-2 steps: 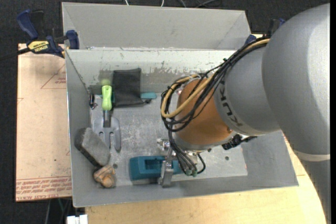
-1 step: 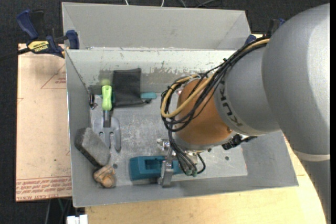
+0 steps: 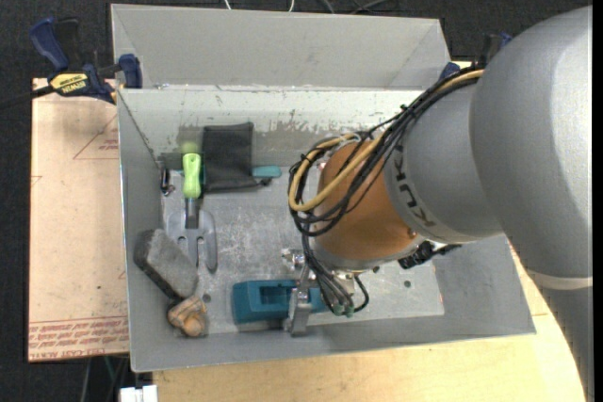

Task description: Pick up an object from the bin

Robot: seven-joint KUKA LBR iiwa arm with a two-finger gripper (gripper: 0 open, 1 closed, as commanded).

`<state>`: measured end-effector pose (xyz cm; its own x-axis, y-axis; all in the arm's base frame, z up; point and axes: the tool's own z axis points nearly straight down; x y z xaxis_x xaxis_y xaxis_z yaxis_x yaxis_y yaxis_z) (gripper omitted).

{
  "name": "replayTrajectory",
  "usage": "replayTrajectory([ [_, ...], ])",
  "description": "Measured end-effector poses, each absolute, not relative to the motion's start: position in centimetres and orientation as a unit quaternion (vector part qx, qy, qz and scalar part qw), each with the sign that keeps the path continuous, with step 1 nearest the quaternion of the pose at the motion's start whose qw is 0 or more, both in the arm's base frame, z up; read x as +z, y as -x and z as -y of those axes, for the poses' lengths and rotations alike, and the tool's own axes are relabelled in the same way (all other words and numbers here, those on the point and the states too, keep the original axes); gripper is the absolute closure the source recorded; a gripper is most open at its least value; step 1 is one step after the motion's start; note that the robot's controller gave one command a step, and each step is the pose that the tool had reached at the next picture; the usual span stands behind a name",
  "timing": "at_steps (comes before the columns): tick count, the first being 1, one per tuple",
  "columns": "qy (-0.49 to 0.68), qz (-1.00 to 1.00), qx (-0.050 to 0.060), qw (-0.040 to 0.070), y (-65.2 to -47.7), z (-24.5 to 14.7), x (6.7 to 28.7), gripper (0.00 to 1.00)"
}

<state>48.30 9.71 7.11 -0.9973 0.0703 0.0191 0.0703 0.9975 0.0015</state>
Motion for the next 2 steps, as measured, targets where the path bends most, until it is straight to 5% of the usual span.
replayTrajectory([
  [2, 0.035, 0.999, -0.001, 0.010, -48.30, -9.70, 7.11, 1.00],
])
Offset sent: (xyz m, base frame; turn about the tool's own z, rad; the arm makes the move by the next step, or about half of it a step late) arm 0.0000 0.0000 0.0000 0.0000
